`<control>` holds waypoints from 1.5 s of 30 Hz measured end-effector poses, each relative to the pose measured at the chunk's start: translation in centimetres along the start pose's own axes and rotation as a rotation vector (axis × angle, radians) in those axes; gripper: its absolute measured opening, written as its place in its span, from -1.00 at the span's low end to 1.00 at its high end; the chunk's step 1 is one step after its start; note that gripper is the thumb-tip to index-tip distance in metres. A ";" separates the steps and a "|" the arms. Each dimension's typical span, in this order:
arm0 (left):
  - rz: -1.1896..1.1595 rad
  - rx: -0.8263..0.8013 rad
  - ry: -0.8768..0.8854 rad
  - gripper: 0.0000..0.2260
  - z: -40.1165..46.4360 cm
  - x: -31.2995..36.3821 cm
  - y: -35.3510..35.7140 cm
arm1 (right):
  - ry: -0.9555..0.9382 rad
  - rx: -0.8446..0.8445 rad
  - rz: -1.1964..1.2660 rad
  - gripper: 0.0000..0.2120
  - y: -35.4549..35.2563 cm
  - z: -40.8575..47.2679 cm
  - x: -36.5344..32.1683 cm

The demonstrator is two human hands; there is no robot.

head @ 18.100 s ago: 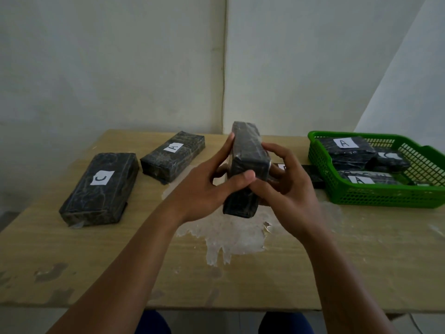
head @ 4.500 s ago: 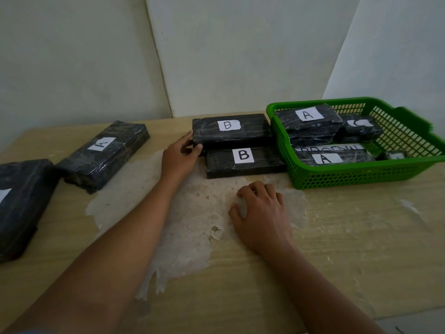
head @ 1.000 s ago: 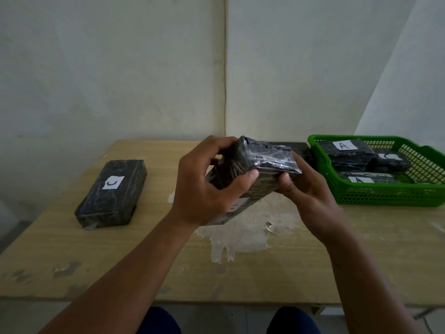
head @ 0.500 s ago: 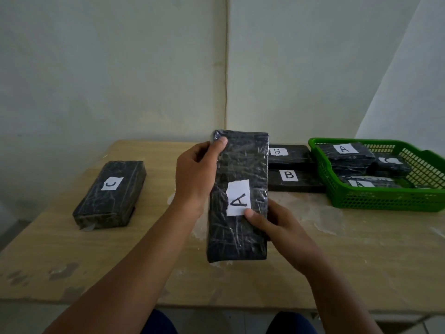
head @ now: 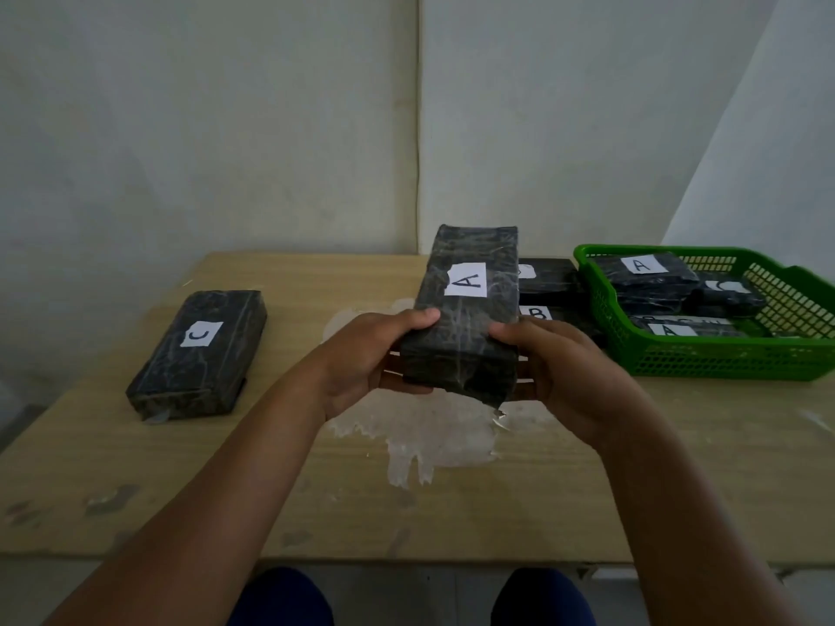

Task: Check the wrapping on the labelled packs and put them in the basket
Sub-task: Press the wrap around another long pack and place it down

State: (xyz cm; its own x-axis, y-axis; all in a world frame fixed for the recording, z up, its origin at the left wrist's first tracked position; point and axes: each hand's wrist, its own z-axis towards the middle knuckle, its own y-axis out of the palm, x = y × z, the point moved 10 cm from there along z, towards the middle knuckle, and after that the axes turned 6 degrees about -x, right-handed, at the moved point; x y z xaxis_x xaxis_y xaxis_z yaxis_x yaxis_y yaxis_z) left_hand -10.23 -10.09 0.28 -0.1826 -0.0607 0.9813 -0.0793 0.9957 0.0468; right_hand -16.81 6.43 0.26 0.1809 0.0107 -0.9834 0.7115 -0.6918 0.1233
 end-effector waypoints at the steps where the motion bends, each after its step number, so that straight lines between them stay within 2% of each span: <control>1: -0.005 -0.012 -0.011 -0.63 0.0 0.0 0.1 | 0.010 0.005 -0.013 -0.49 0.0 0.0 -0.2; 4: -0.038 -0.025 -0.023 -0.59 0.0 0.1 0.3 | 0.021 0.053 -0.014 -0.68 0.0 0.0 -0.8; 6: -0.074 -0.032 -0.013 -0.60 -0.1 0.4 0.6 | 0.023 0.069 0.009 -0.72 -0.2 0.0 -0.9; 11: -0.034 -0.015 0.005 -0.77 -0.6 1.5 1.3 | 0.019 0.037 0.083 -0.62 -0.7 0.0 -0.4; 16: -0.002 0.049 0.018 -0.75 -0.9 2.5 1.8 | 0.004 0.003 0.185 -0.57 -0.6 0.1 0.3; 25: -0.056 0.074 0.041 -0.82 -1.1 2.3 1.5 | -0.007 0.014 0.120 -0.54 -0.1 -0.1 -0.3; 30: -0.233 0.103 0.072 -0.83 -1.0 2.1 1.2 | -0.205 0.121 0.081 -0.42 -0.2 -0.7 -2.1; 33: -0.285 0.095 0.073 -0.75 -0.8 1.9 1.3 | -0.336 0.144 0.041 -0.32 0.6 -1.5 -3.5; 36: -0.088 0.108 0.078 -0.65 -1.0 2.3 1.7 | -0.437 0.267 -0.034 -0.43 0.4 -2.3 -4.9; 39: 0.180 0.122 0.182 -0.52 -1.4 4.2 2.0 | -0.520 0.343 -0.075 -0.49 0.1 -3.0 -6.0; 43: 0.279 0.080 0.229 -0.60 -1.3 5.1 2.3 | -0.553 0.323 -0.224 -0.38 0.6 -3.2 -6.8; 45: 0.343 0.061 0.275 -0.52 -1.5 5.6 2.7 | -0.543 0.260 -0.318 -0.38 1.2 -3.3 -7.1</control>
State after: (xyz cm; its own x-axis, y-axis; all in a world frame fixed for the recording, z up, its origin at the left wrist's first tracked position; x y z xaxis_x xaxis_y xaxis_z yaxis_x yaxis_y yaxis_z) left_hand -10.00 -7.62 6.19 0.0588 0.3018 0.9516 -0.1188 0.9486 -0.2935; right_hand -15.04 7.89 7.86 -0.4245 -0.0747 -0.9023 0.4749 -0.8669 -0.1516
